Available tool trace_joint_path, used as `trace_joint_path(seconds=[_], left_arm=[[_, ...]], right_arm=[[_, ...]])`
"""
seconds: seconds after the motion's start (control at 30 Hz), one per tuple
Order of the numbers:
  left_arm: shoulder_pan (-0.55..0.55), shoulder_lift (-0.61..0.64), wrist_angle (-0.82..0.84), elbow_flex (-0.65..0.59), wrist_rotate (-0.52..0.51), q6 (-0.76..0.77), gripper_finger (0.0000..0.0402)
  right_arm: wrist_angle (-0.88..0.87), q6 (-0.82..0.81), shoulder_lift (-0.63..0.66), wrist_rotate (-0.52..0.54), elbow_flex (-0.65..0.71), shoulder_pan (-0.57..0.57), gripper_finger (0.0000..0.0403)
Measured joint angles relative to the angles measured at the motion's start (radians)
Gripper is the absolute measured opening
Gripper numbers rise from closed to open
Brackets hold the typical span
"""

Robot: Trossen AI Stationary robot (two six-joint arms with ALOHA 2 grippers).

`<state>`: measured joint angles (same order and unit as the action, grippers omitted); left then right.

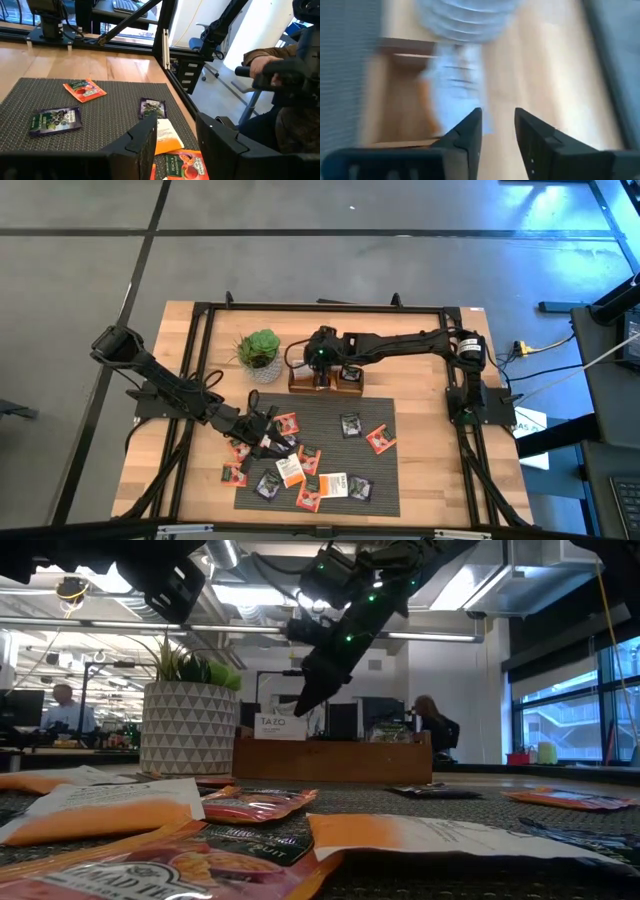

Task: Pick & Place Tea
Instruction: Adjust the orange tea bag in the middle section of the wooden organizer

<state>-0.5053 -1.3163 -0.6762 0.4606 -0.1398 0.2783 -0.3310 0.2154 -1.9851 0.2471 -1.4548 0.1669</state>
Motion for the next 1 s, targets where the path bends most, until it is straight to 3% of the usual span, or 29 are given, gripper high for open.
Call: trace_joint_path(seconds=[0.1,0.2,0.3,0.53,0.7,1.0], left_arm=[[0.0,0.0,0.0,0.0,0.0,0.013,0.0133],[0.0,0.0,0.0,0.0,0.0,0.024,0.0132],[0.0,0.0,0.0,0.0,0.0,0.024,0.0132],[-0.004,0.0,0.017,0.0,-0.002,0.049,0.0133],[-0.009,0.0,0.032,0.0,-0.005,0.049,0.013],[-0.018,0.0,0.04,0.0,0.001,0.042,0.013]], right_arm=[[-0.001,0.0,0.002,0.089,0.0,0.001,0.0131],[-0.003,0.0,0.01,0.092,0.0,-0.002,0.0132],[-0.013,-0.005,0.026,0.055,0.0,-0.026,0.0132],[-0.261,-0.056,0.106,-0.127,0.002,-0.125,0.0132],[-0.345,-0.093,0.107,-0.139,0.003,-0.21,0.0132],[-0.301,-0.109,0.067,-0.112,0.005,-0.273,0.0133]])
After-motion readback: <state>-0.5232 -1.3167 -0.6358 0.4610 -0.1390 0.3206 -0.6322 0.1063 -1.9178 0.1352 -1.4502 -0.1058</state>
